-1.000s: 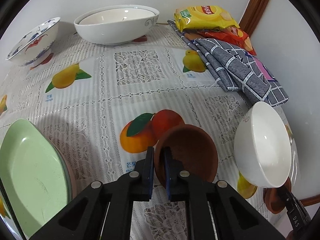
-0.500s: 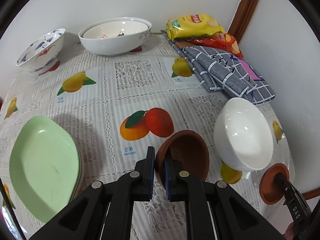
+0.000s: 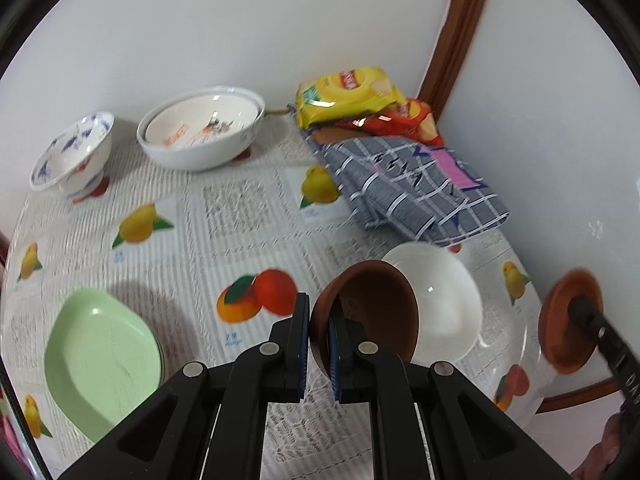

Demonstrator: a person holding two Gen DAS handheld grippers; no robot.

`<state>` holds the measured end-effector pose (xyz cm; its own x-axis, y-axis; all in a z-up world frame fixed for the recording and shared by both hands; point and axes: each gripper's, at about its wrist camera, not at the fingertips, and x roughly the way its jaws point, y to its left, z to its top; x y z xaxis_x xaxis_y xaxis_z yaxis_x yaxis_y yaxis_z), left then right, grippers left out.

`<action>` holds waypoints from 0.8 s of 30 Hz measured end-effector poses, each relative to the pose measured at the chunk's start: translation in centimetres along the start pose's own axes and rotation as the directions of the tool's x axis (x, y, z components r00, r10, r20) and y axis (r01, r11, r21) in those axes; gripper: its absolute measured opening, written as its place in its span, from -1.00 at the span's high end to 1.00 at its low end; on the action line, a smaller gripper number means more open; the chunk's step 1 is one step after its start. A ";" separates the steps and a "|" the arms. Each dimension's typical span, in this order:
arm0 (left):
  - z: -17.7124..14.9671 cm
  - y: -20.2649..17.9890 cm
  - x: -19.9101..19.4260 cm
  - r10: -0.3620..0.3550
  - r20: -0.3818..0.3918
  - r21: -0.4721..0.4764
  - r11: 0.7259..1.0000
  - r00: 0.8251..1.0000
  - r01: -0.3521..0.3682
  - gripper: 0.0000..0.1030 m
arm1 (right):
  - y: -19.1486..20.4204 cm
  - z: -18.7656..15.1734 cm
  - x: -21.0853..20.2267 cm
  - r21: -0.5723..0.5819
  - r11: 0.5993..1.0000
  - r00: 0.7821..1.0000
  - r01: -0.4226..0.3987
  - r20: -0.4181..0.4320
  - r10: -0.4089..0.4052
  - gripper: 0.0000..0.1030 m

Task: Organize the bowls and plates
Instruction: 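Lower the right-held brown bowl into the white bowl and open while left holds its bowl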

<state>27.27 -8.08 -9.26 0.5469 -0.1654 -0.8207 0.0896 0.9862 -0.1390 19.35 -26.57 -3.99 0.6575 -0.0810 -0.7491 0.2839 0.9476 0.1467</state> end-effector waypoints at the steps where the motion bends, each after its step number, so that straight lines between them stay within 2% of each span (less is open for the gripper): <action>1: 0.5 -0.2 -0.3 -0.003 0.005 0.009 1.000 1.000 0.002 0.83 | 0.3 0.7 -0.2 -0.001 1.000 1.000 -0.008 0.010 0.008 0.83; 8: 3.0 -0.9 -1.0 0.016 0.059 0.057 0.998 0.998 -0.020 0.83 | 2.3 3.0 0.7 -0.029 0.999 0.999 -0.020 0.046 0.022 0.83; 13: 3.9 -0.9 0.7 0.005 0.057 0.077 0.997 0.998 -0.010 0.83 | 2.8 1.8 3.5 -0.047 0.998 1.000 -0.030 0.009 0.030 0.83; 21: 3.5 0.3 3.6 -0.057 0.027 0.083 0.995 0.998 0.055 0.83 | 2.5 0.2 6.1 -0.045 0.999 0.999 -0.024 -0.044 0.022 0.83; 24: 3.8 0.2 4.2 -0.054 0.019 0.109 0.993 0.998 0.051 0.83 | 2.6 0.1 7.0 -0.036 0.999 0.998 -0.022 -0.061 0.020 0.83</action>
<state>32.71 -8.52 -10.63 0.5568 -0.2180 -0.8016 0.2080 0.9708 -0.1195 24.76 -24.71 -8.86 0.6190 -0.0430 -0.7842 0.2442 0.9596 0.1401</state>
